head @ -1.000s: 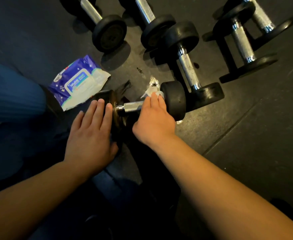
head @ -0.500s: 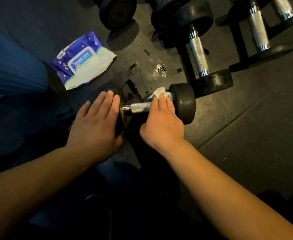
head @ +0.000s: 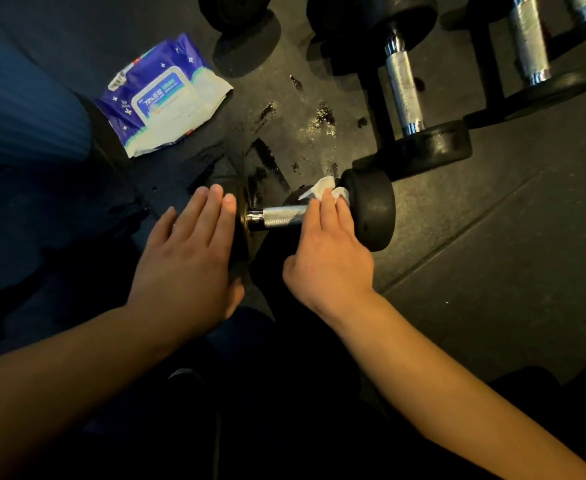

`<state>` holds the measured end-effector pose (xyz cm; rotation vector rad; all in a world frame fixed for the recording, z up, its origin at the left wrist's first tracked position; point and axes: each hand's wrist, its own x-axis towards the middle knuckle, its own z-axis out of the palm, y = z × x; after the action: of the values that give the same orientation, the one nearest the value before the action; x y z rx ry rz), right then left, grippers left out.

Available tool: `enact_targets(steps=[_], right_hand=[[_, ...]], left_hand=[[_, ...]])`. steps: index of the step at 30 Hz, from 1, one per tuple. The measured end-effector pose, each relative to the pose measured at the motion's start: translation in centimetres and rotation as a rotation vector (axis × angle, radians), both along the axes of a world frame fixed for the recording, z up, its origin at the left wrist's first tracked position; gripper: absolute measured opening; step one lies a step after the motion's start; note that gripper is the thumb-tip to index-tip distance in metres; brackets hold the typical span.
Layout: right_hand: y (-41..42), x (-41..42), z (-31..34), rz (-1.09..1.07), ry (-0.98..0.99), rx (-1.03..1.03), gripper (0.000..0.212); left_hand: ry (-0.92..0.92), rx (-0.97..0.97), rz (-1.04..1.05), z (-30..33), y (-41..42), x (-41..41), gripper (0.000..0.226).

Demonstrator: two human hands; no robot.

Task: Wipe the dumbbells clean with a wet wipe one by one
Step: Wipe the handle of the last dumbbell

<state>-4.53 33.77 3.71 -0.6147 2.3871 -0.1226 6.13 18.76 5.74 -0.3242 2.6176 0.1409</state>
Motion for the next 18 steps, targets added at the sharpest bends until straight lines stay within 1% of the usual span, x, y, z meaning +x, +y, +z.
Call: enact_targets(steps=[3, 6, 8, 10, 15, 18], right_hand=[[0.9, 0.8, 0.4, 0.023, -0.023, 0.009, 0.092], [2.3, 1.9, 1.0, 0.068, -0.040, 0.018, 0.094], [2.9, 2.2, 1.4, 0.085, -0.060, 0.017, 0.095], [3.1, 2.3, 1.2, 0.088, -0.064, 0.015, 0.094], [2.3, 2.3, 0.4, 0.049, -0.069, 0.001, 0.091], [2.8, 2.7, 0.7, 0.070, -0.082, 0.005, 0.091]], left_hand=[[-0.006, -0.004, -0.015, 0.1, 0.2, 0.7, 0.108], [0.017, 0.008, 0.023, -0.2, -0.2, -0.5, 0.109], [-0.011, 0.011, -0.009, -0.5, -0.2, -1.0, 0.110], [-0.036, 0.012, -0.047, -0.7, 0.3, -0.4, 0.110], [-0.048, 0.006, -0.057, -0.5, 1.4, 1.9, 0.112], [-0.063, -0.005, -0.077, -0.5, 1.6, 2.3, 0.112]])
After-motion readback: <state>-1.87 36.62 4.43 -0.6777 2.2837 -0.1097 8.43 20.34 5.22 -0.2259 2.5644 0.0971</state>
